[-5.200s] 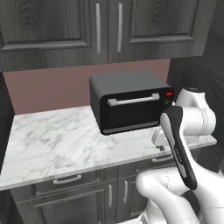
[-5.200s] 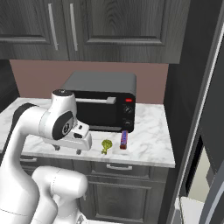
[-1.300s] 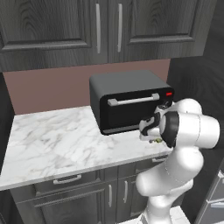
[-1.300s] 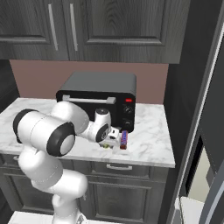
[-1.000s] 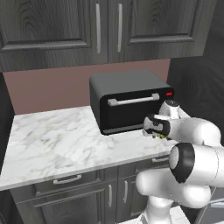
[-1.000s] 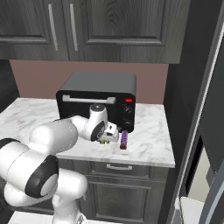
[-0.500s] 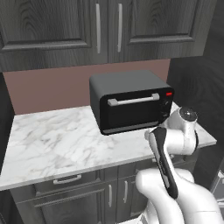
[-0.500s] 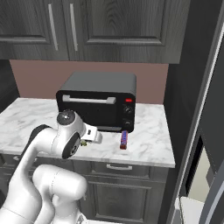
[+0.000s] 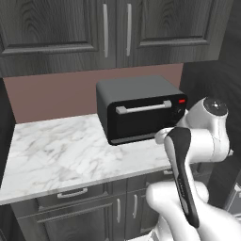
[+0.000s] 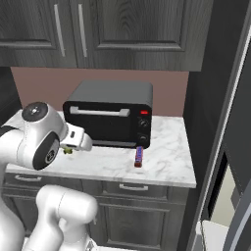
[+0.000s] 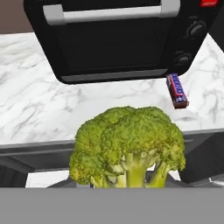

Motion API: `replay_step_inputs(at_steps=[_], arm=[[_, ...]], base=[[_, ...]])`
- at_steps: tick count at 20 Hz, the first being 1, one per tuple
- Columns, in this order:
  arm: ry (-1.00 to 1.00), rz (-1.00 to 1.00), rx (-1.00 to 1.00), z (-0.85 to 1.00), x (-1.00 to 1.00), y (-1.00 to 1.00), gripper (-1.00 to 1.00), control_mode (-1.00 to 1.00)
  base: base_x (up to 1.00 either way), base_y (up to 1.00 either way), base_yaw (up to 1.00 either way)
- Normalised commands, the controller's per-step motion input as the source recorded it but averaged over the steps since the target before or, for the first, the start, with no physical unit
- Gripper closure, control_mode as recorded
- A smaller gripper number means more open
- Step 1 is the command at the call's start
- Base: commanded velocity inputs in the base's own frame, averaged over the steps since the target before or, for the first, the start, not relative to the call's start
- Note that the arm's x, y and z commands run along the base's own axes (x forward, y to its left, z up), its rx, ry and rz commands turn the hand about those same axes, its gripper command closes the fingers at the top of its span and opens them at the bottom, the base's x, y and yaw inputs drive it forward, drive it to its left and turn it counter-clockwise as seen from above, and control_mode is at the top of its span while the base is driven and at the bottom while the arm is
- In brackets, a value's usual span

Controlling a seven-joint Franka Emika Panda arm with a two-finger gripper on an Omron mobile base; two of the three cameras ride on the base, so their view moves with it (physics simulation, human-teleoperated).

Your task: Place the squash and broccoli inside the fridge drawer. Close the drawer after placing the vegetables.

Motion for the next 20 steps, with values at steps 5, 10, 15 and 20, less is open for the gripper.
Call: replay_step_inputs(at_steps=[5,10,15,20], arm=[[0.00,0.00,-0.03,-0.02,-0.10,0.13,1.00,-1.00],[-0.04,-0.02,0.00,-0.08,-0.17,0.01,1.00,1.00],[0.00,0.00,0.00,0.00,0.00,0.00,1.00,1.00],[0.00,0.00,0.00,0.00,0.00,0.00,1.00,1.00]], base=[[0.00,0.00,0.00],[-0.60,0.07,-0.16],[-1.00,0.22,-0.43],[-0.91,0.27,-0.74]])
